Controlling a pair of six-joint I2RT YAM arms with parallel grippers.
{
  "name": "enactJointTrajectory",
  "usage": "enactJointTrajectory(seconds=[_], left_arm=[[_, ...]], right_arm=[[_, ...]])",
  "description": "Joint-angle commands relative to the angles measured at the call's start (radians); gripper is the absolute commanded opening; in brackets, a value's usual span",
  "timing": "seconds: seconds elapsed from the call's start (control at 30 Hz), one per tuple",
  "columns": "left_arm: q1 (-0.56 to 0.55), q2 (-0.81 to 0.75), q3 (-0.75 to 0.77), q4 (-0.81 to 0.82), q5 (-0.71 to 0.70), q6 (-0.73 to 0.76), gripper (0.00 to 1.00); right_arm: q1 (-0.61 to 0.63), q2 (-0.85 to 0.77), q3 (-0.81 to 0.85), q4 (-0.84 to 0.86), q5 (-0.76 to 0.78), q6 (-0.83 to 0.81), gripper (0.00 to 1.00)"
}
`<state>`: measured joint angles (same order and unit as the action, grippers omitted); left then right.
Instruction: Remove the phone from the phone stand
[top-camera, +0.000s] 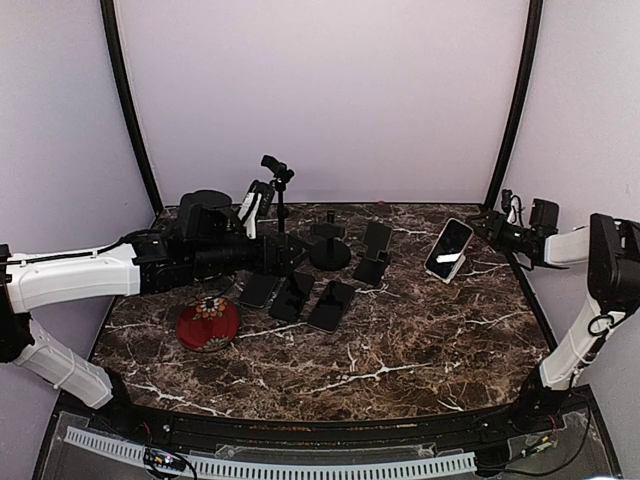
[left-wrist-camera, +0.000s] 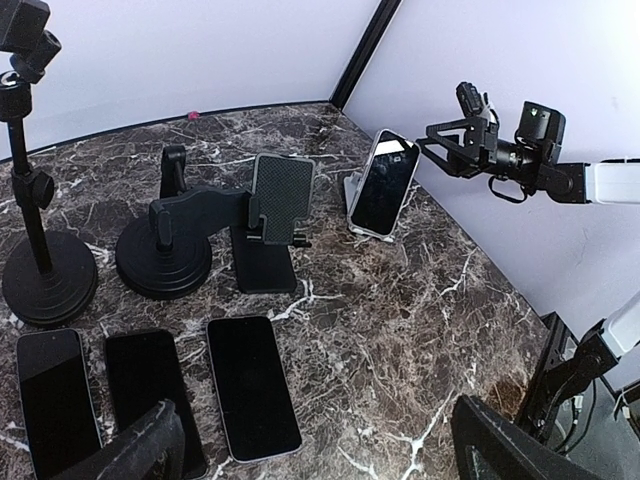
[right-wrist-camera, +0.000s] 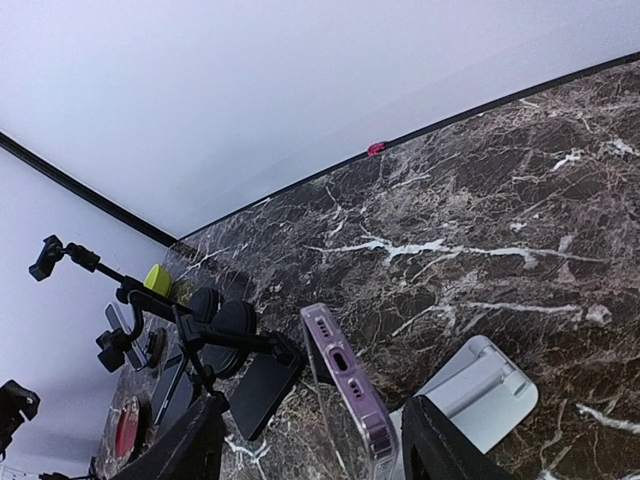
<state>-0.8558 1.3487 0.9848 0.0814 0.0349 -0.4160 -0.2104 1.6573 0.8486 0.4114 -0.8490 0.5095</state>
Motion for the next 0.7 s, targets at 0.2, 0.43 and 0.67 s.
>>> enactJointTrajectory(seconds=[0.2, 0.43, 0.67], left_arm=[[-0.005, 0.013, 0.047, 0.026, 0.009, -0.002, 0.95], [-0.005, 0.021, 0.054, 0.027, 0.013, -0.003, 0.95], [-0.005, 0.024, 0.055, 0.024, 0.009, -0.003, 0.95]], right_arm=[[0.000, 0.094, 0.081, 0.051, -0.036, -0.032, 0.59], [0.007, 0.145, 0.101, 0.077, -0.071, -0.018, 0.48], [0.026, 0.160, 0.107, 0.089, -0.102, -0.025, 0.35]])
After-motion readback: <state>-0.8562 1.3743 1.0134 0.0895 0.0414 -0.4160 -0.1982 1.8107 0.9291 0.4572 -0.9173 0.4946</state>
